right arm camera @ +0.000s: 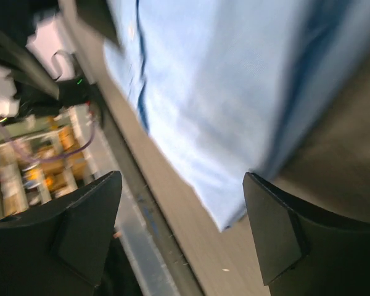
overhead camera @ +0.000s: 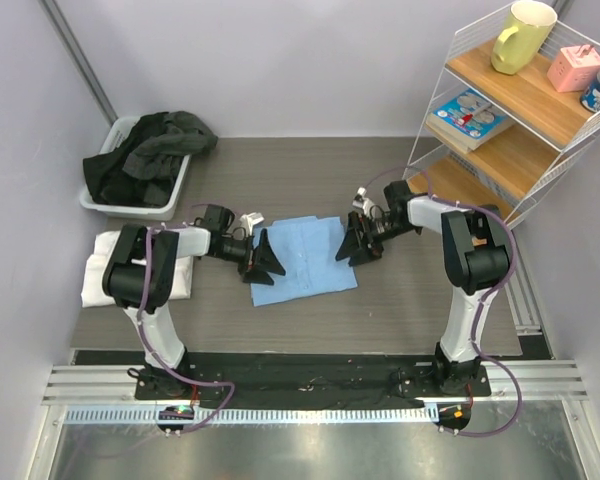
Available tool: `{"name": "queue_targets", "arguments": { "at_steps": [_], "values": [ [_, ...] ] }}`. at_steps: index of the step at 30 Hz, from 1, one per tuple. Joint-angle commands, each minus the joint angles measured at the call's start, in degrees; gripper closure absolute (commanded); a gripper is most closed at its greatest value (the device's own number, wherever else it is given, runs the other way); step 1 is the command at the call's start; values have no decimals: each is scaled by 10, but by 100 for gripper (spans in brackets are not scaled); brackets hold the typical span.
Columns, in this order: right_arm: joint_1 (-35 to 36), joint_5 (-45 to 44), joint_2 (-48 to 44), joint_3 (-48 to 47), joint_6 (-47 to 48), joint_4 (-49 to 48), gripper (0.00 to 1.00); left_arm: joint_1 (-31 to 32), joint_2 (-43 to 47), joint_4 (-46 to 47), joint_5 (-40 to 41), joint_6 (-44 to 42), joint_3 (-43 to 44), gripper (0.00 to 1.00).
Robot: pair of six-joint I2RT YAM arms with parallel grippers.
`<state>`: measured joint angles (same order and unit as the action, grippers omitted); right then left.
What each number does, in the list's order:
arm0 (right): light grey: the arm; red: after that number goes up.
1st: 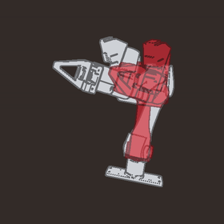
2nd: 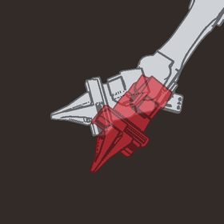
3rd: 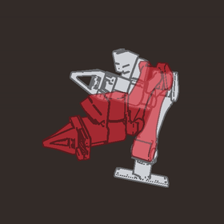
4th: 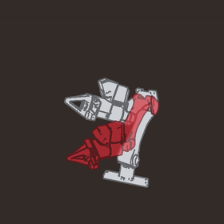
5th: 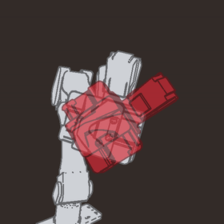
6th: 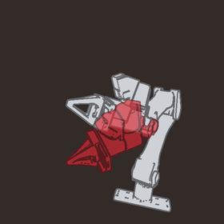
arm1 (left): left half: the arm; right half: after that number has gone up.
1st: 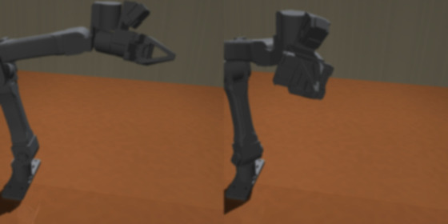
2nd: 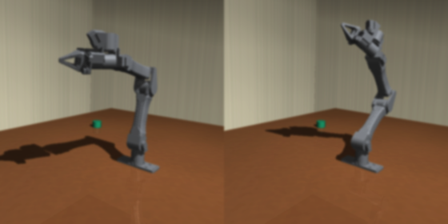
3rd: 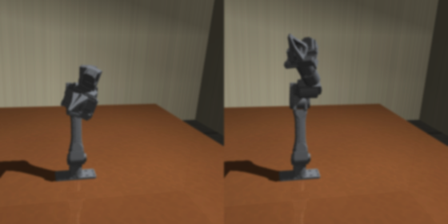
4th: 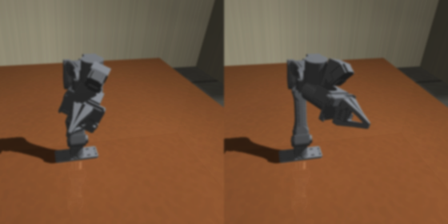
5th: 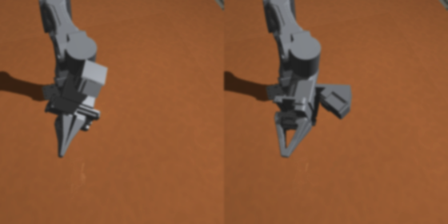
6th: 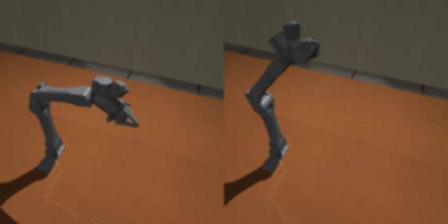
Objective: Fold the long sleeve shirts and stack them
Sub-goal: Fold the shirt
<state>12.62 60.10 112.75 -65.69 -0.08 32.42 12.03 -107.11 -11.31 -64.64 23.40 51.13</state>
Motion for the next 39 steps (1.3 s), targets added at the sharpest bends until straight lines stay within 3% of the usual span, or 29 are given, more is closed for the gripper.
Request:
{"name": "queue_targets", "arguments": {
  "at_steps": [1,4,8,11,16,20,23,24,27,29,34,36,39],
  "values": [
    [-8,-110,-40,-109,57,62,18,51,67,-155,13,-169,33,13],
    [10,-139,-39,-178,36,42,33,45,88,-169,22,-165,77,13],
    [53,-147,15,-233,3,12,51,38,82,-74,61,-98,126,11],
    [63,-157,68,-249,3,3,56,34,39,-57,89,-80,153,12],
    [61,-249,135,-295,25,2,62,5,-54,-54,158,-64,156,15],
    [62,-286,175,-338,41,5,63,-1,-91,-59,179,-61,124,18],
    [77,-309,214,-397,58,21,63,37,-103,-86,174,-81,107,23],
    [82,-314,222,-412,64,26,63,77,-100,-99,172,-93,93,23],
    [110,-314,241,-455,97,43,63,149,-60,-115,141,-133,62,24],
    [134,-311,234,-458,135,52,63,153,-1,-103,116,-141,44,21],
    [156,-262,166,-423,186,59,57,59,164,-74,123,-107,5,0],
    [156,-252,133,-412,193,56,50,20,219,-114,169,-100,19,0],
    [156,-258,57,-379,193,38,40,-3,232,-201,186,-140,62,0]
  ]
}}
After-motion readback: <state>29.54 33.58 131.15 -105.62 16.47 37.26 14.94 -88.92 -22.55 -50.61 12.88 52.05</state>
